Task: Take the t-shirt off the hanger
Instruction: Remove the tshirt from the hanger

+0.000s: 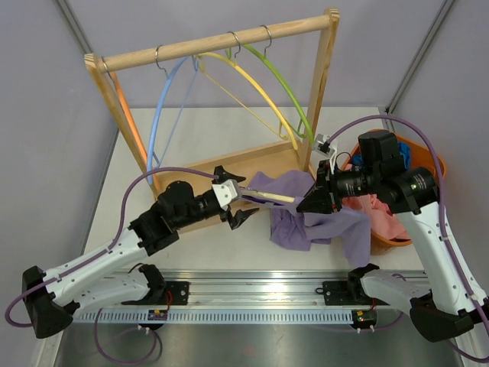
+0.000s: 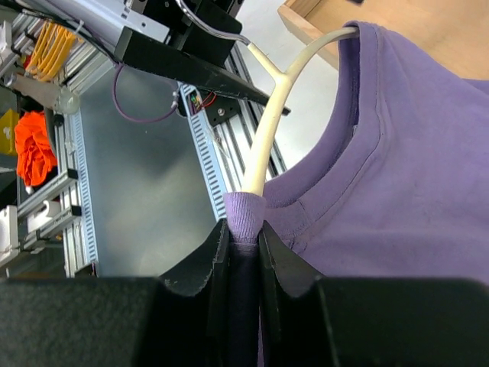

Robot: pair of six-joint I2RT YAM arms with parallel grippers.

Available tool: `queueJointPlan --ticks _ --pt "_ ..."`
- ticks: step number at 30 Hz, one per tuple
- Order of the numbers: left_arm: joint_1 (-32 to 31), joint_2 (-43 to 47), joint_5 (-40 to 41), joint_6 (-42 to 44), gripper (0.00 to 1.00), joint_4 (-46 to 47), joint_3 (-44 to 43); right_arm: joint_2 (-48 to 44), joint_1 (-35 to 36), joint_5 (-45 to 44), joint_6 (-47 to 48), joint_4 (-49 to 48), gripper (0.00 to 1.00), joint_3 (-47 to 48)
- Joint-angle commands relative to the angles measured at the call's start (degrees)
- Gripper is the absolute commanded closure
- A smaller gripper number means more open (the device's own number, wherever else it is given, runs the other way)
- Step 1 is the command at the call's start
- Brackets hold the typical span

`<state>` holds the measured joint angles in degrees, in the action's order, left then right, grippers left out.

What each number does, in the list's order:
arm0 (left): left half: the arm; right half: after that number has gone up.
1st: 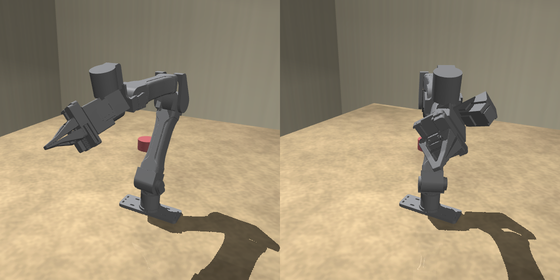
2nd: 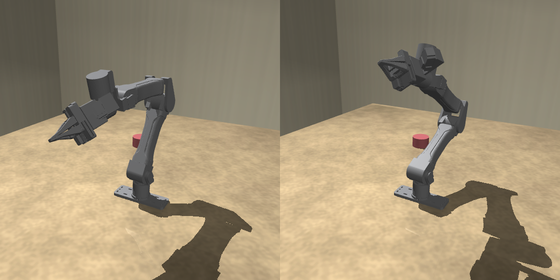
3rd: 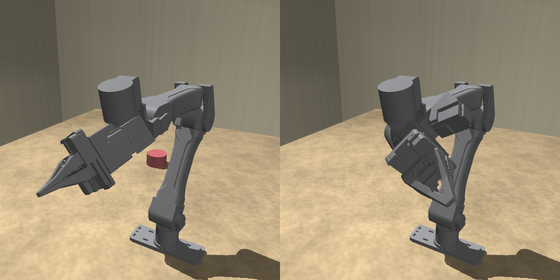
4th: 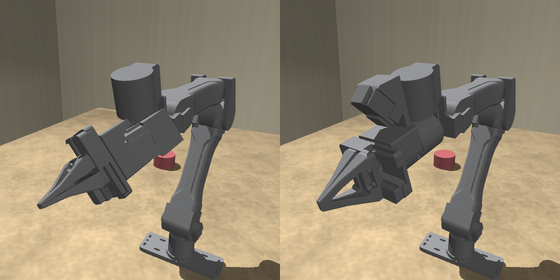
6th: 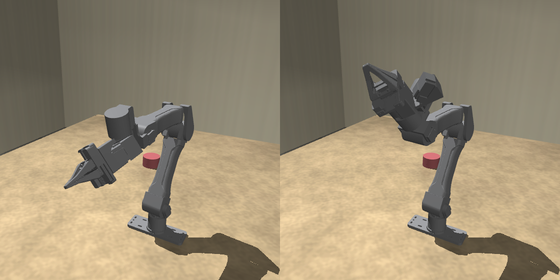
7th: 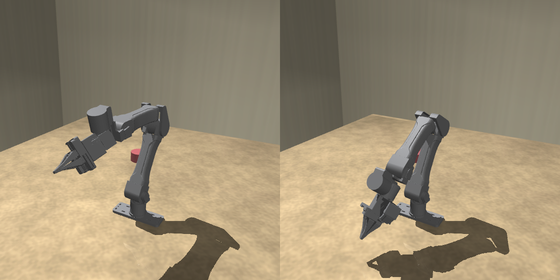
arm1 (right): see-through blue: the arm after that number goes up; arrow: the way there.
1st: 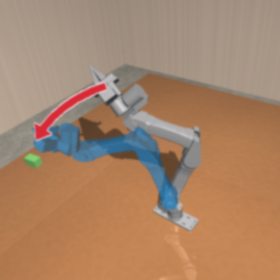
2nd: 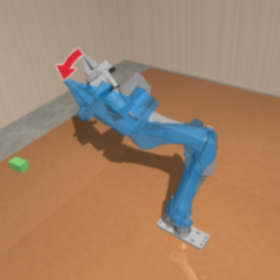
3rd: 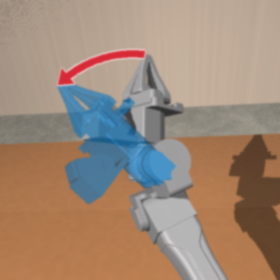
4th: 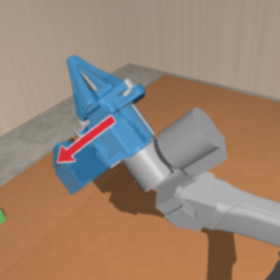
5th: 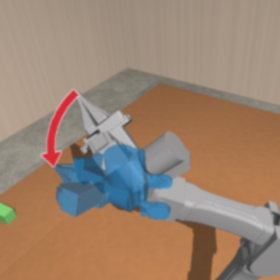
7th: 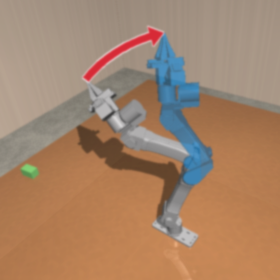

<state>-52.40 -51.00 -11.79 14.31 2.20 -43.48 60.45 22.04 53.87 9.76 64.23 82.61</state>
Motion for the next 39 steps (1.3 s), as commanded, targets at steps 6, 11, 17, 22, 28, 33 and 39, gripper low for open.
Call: queueJointPlan --ticks 6,11,17,22,28,33,39 --pt "0.5 -4.2 -15.9 -0.2 0.31 -2.0 -6.0 1.1 1.2 5.8 7.6 2.3 1.0 4.8" --pt "0.5 -4.5 -14.0 1.3 0.6 -3.8 -7.3 1.5 1.9 5.1 10.8 4.4 1.0 5.7" --pt "0.5 -5.0 -16.4 1.4 1.0 -8.9 -9.6 3.6 1.9 1.3 11.6 2.7 1.0 7.7" --pt "0.5 -2.4 -13.9 -2.2 1.0 -14.4 -10.4 7.0 2.1 -3.9 7.7 -1.7 0.93 11.6" --pt "1.8 2.6 -1.4 -13.7 1.0 -25.7 -12.7 10.1 2.3 -14.5 7.7 -4.6 0.37 18.3" --pt "2.1 1.8 2.6 -20.7 1.0 -35.8 -17.8 10.8 2.4 -20.8 8.3 -5.3 0.32 22.7" --pt "2.1 -6.2 -1.5 -30.0 1.0 -42.1 -25.6 9.6 13.3 -25.1 3.8 -1.9 0.38 16.7"
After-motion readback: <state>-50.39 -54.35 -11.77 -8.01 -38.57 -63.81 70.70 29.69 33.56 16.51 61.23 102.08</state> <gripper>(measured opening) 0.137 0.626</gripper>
